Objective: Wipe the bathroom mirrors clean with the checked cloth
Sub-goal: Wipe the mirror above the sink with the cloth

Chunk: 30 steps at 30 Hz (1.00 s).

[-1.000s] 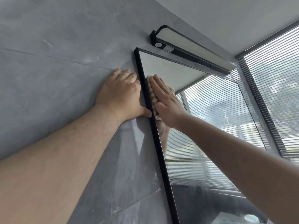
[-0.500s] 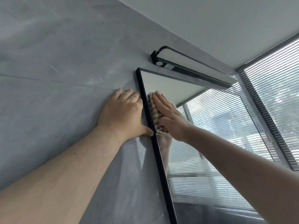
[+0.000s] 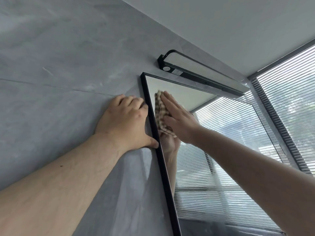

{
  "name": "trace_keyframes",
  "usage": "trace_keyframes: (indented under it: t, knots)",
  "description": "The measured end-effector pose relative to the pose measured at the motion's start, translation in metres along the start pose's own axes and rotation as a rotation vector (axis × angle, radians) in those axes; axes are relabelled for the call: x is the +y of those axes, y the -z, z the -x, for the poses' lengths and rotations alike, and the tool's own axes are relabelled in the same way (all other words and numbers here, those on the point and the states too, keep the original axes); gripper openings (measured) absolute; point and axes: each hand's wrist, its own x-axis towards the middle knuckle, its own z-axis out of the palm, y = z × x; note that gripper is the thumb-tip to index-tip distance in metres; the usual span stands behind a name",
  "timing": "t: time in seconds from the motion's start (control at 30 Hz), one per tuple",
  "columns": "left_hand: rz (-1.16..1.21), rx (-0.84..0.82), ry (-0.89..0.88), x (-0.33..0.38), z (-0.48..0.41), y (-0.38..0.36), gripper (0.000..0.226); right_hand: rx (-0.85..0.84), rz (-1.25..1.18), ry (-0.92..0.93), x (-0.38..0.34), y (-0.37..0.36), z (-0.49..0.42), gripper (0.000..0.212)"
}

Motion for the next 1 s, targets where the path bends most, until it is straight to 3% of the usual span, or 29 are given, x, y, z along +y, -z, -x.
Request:
trace_keyframes:
  t: [0.23, 0.4, 0.67, 0.9, 1.0]
  knots:
    - [-0.024, -0.050, -0.010, 0.001, -0.002, -0.001, 0.122, 0.012, 0.034, 0.076, -0.005, -0.003, -0.007, 0.079]
    - [-0.036, -0.049, -0.018, 0.002, -0.001, 0.002, 0.122, 0.074, 0.055, 0.080, -0.014, 0.001, -0.045, 0.053]
    - [-0.086, -0.029, -0.045, 0.000, -0.012, 0.007, 0.109, 0.061, 0.067, 0.005, -0.011, 0.012, -0.070, 0.057]
    - [-0.059, -0.034, -0.025, 0.000, -0.009, 0.004, 0.120, 0.165, -0.028, -0.300, 0.079, 0.024, -0.053, 0.051]
    - [-0.056, -0.038, -0.023, 0.001, -0.009, 0.005, 0.119, 0.209, -0.120, -0.456, 0.131, 0.027, -0.056, 0.068]
